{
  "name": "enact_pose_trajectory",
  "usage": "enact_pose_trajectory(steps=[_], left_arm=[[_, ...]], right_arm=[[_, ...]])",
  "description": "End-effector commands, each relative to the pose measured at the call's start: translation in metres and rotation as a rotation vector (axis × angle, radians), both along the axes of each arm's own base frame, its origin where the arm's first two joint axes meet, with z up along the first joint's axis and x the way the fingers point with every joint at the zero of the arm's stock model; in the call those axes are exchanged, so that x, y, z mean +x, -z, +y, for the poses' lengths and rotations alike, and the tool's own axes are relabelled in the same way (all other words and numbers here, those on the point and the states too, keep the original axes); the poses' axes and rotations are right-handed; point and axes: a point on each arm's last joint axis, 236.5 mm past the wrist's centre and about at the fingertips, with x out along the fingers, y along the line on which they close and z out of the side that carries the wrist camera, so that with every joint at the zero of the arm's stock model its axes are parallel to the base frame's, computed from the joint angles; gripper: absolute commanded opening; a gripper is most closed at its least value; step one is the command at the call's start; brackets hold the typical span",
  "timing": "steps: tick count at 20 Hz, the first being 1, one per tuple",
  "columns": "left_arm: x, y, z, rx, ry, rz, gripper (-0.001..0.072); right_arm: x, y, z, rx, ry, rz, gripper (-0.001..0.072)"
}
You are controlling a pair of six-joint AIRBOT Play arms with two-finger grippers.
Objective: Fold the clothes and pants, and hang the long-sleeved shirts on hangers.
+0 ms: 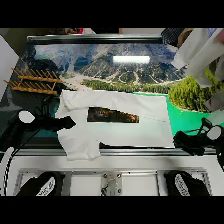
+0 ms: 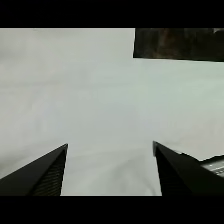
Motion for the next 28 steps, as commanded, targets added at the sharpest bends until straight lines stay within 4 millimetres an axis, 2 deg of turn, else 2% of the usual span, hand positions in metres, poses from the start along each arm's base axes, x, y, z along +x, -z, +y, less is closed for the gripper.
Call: enact_pose_trajectory(steps=[1, 4, 6, 11, 16, 22, 28], left_arm=[[0.000, 0.000, 0.000, 0.000, -0.001, -0.002, 0.0566], [0.000, 0.000, 0.000, -0.001, -0.001, -0.001, 0.0566], [0.000, 0.000, 0.000, -0.001, -0.001, -0.001, 0.0566], [0.000, 0.000, 0.000, -0.001, -0.001, -0.001, 0.0566], [-0.002, 0.000, -0.001, -0.003, 0.004, 0.008, 0.0566], [-0.004, 0.000, -0.001, -0.005, 0.007, 0.015, 0.0566], [-0.006, 0.000, -0.002, -0.006, 0.011, 0.021, 0.0566]], right_arm=[[-0.002, -0.033, -0.021, -0.086, -0.092, 0.024, 0.0530], [-0.001, -0.029, -0.019, -0.075, -0.071, 0.026, 0.0530], [-0.001, -0.016, -0.015, -0.057, -0.033, 0.030, 0.0532], [0.010, 0.020, 0.010, 0.054, 0.118, -0.023, 0.0533], [0.001, 0.051, 0.025, 0.113, 0.250, -0.016, 0.0534], [0.022, 0.056, 0.027, 0.139, 0.326, -0.111, 0.0532], [0.015, 0.067, 0.030, 0.143, 0.299, -0.073, 0.0532]])
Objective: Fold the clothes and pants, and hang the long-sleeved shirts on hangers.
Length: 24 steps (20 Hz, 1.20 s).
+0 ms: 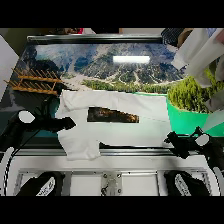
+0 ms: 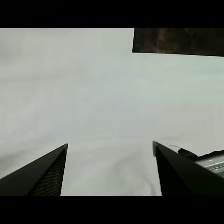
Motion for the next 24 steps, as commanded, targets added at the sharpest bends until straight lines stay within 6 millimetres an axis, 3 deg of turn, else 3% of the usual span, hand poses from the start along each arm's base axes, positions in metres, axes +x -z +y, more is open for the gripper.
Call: enact_pose_trajectory(steps=[1, 5, 6, 8, 9, 14, 17, 20, 24], left_arm=[[-0.001, 0.000, 0.000, -0.001, 0.003, 0.006, 0.0566], [-0.001, 0.000, 0.000, -0.001, 0.002, 0.005, 0.0566], [-0.001, 0.000, 0.000, -0.001, 0.002, 0.005, 0.0566], [-0.001, 0.000, 0.002, 0.000, -0.004, 0.004, 0.0566], [-0.001, 0.000, 0.005, -0.001, -0.016, 0.011, 0.0566], [-0.031, 0.008, 0.066, -0.053, -0.253, 0.170, 0.0565], [-0.070, 0.041, 0.106, 0.041, -0.441, 0.261, 0.0564], [-0.092, 0.067, 0.097, 0.056, -0.450, 0.304, 0.0565], [-0.081, 0.071, 0.075, 0.074, -0.314, 0.336, 0.0566]], right_arm=[[0.001, 0.004, 0.000, -0.003, -0.012, -0.004, 0.0532], [0.004, 0.008, -0.003, -0.009, -0.005, -0.006, 0.0509], [0.006, 0.009, -0.004, -0.016, -0.019, -0.016, 0.0395], [0.009, 0.008, -0.004, -0.025, -0.050, -0.039, 0.0084], [0.010, 0.006, -0.004, -0.027, -0.063, -0.043, 0.0011], [0.021, -0.015, -0.005, -0.048, -0.171, -0.097, 0.0010], [0.025, -0.021, -0.006, -0.058, -0.170, -0.119, 0.0010], [0.025, -0.020, -0.006, -0.059, -0.178, -0.119, 0.0011], [0.025, -0.020, -0.006, -0.061, -0.188, -0.122, 0.0011]])
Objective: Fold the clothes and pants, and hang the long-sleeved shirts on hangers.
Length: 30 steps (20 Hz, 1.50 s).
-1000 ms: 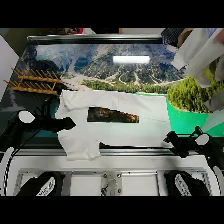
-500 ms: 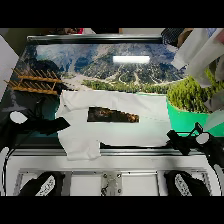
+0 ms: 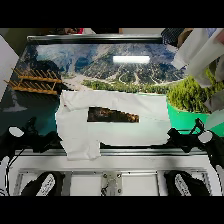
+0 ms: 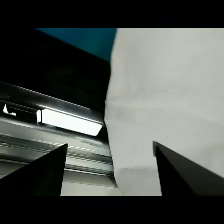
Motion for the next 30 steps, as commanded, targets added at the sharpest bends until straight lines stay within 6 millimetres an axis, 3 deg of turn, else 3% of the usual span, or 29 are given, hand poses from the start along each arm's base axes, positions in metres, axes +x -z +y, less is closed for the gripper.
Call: enact_pose_trajectory(steps=[1, 5, 9, 10, 11, 13, 16, 19, 21, 25, 30], left_arm=[[-0.001, 0.013, -0.019, 0.002, 0.106, 0.058, 0.0566], [-0.001, 0.035, -0.045, 0.000, 0.153, 0.129, 0.0566], [0.000, 0.040, -0.076, -0.032, 0.219, 0.125, 0.0565], [0.000, 0.038, -0.080, -0.028, 0.239, 0.112, 0.0510], [0.002, 0.033, -0.081, -0.022, 0.253, 0.094, 0.0294], [0.005, 0.018, -0.077, -0.008, 0.269, 0.040, 0.0010], [-0.001, -0.013, -0.066, -0.020, 0.274, -0.021, 0.0008], [-0.026, -0.040, -0.060, -0.050, 0.275, -0.005, 0.0007], [-0.029, -0.061, -0.057, -0.048, 0.280, -0.034, 0.0008], [-0.005, -0.103, -0.056, -0.008, 0.316, -0.153, 0.0007], [0.062, -0.132, -0.062, 0.012, 0.394, -0.223, 0.0008]], right_arm=[[0.001, -0.001, 0.001, 0.000, -0.009, -0.005, 0.0011], [0.001, -0.001, 0.001, 0.003, -0.007, -0.007, 0.0011], [0.001, -0.001, 0.001, 0.003, -0.007, -0.007, 0.0011], [0.002, -0.002, 0.001, 0.003, -0.008, -0.008, 0.0011], [0.003, -0.003, 0.001, -0.001, -0.014, -0.014, 0.0010], [0.008, -0.012, 0.000, -0.008, -0.050, -0.027, 0.0011], [0.009, -0.032, -0.002, -0.027, -0.136, -0.016, 0.0011], [-0.005, -0.052, -0.018, -0.094, -0.218, 0.063, 0.0010], [-0.012, -0.066, -0.025, -0.129, -0.287, 0.099, 0.0010], [-0.006, -0.079, -0.029, -0.143, -0.306, 0.086, 0.0009], [0.023, -0.090, -0.036, -0.135, -0.306, 0.077, 0.0009]])
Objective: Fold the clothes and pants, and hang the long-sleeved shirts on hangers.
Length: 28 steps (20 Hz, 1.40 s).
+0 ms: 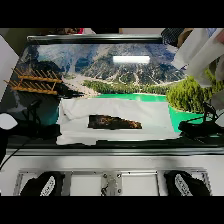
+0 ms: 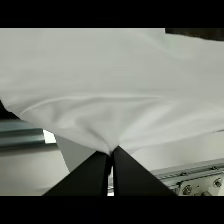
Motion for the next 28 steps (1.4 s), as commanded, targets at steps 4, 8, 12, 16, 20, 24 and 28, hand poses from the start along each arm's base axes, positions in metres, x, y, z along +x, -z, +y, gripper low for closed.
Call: enact_pose_trajectory(steps=[4, 8, 12, 16, 20, 24, 28], left_arm=[[0.090, -0.010, -0.009, 0.010, 0.084, -0.038, 0.0007], [0.136, 0.008, -0.007, 0.009, 0.101, -0.011, 0.0008], [0.176, 0.026, -0.001, 0.008, 0.085, -0.008, 0.0008], [0.198, 0.049, 0.001, 0.004, 0.090, 0.024, 0.0007], [0.208, 0.066, 0.005, -0.005, 0.072, 0.040, 0.0008], [0.215, 0.064, 0.005, -0.003, 0.063, 0.013, 0.0570], [0.232, 0.016, 0.014, 0.011, 0.052, -0.092, 0.0566]], right_arm=[[0.056, -0.010, -0.006, 0.000, -0.041, -0.016, 0.0010], [0.119, -0.009, -0.002, -0.016, -0.052, -0.082, 0.0009], [0.170, -0.001, 0.004, 0.015, -0.021, -0.146, 0.0010], [0.191, 0.021, 0.009, 0.018, -0.009, -0.160, 0.0010], [0.203, 0.030, 0.014, 0.046, 0.013, -0.179, 0.0011], [0.224, 0.017, 0.033, 0.142, 0.013, -0.279, 0.0307], [0.237, -0.023, 0.040, 0.229, -0.071, -0.373, 0.0657]])
